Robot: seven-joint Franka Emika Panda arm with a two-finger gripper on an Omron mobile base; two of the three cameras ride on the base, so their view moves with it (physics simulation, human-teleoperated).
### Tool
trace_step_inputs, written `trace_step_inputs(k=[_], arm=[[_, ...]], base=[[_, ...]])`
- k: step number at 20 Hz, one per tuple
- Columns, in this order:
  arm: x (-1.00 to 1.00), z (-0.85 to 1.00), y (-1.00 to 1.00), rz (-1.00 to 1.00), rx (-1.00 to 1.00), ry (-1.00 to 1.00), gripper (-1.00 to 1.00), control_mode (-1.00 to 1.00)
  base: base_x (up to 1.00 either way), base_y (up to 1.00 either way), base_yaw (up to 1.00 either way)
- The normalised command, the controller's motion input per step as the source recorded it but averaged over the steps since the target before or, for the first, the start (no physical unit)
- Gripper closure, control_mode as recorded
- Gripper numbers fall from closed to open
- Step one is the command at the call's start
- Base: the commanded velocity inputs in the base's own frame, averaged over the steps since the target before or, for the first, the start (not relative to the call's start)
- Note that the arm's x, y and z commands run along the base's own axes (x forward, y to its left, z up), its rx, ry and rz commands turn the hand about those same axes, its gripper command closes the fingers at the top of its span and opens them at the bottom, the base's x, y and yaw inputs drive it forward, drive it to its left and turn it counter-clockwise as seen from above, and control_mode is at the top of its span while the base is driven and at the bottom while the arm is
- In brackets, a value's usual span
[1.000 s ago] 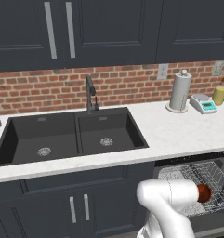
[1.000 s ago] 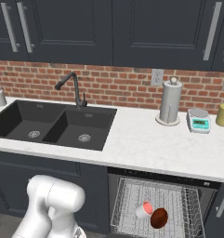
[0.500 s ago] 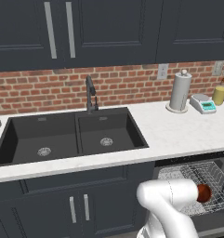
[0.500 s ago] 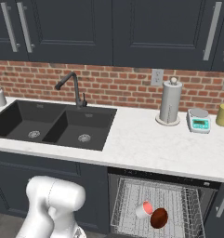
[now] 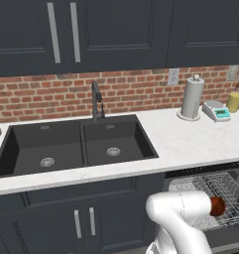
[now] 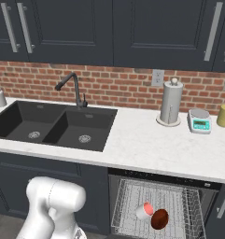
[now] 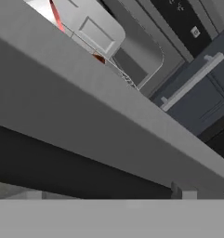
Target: Pick up the cup and bowl from the counter, place them in the dishwasher, and close the dishwasher door.
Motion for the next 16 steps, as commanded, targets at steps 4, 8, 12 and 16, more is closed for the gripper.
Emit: trace_step_inputs(k=[4, 8, 12, 16], arm=[[0.43, -0.19, 0.73, -0.08, -0.03, -0.1, -1.0, -1.0], [0.76, 0.0, 0.75, -0.08, -0.01, -0.2, -1.0, -1.0], [0.96, 0.0, 0.41, -0.01, 0.0, -0.25, -1.0, -1.0], [1.0, 0.03, 0.05, 0.0, 0.01, -0.24, -1.0, -1.0]], base=[[0.0, 0.0, 0.0], [0.0, 0.0, 0.0], [0.0, 0.0, 0.0], [0.0, 0.0, 0.0]])
